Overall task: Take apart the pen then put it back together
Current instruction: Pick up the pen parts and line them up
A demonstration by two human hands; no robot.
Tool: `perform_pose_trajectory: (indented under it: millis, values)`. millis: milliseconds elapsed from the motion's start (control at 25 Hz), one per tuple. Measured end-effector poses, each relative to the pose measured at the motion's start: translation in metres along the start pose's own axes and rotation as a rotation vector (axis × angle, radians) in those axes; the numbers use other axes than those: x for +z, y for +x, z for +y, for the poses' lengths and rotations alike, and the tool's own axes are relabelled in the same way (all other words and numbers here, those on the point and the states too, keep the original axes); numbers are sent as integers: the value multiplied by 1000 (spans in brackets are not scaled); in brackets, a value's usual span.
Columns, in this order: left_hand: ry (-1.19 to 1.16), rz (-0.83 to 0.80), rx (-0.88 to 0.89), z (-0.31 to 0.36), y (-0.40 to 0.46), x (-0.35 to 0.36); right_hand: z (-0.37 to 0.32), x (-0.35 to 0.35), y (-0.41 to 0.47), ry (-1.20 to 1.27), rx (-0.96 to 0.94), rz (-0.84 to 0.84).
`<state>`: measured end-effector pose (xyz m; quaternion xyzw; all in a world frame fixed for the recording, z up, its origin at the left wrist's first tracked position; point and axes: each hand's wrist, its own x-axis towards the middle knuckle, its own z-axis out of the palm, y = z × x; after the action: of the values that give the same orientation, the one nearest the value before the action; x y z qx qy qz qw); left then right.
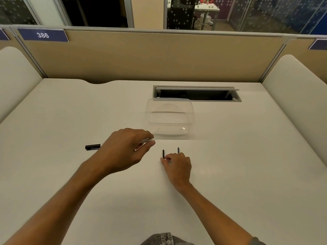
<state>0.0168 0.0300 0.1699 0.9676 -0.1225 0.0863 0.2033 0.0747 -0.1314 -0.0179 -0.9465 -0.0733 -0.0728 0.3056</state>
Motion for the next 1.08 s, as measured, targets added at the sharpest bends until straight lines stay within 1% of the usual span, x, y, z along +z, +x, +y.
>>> perform_pose_trajectory:
  millis: [240, 480, 680, 800, 960, 1000, 1080]
  values:
    - [-7, -9, -1, 1, 0, 0, 0, 5, 1, -80, -13, -27]
    - [-12, -19, 3, 2, 0, 0, 2, 7, 1, -96, -26, -28]
    - [-18, -34, 11, 3, -1, -1, 2, 2, 0, -59, -18, -26]
    - [-38, -46, -2, 2, -2, -1, -6, -18, -2, 116, -52, -2]
    - [-67, -91, -14, 3, -4, 0, -31, -73, -1, 542, -83, -3]
    - [-75, -100, -12, 5, -5, 1, -39, -88, 0, 640, -95, -37]
    - [-79, -113, -11, 10, -4, 2, -51, -114, 0, 798, -122, -165]
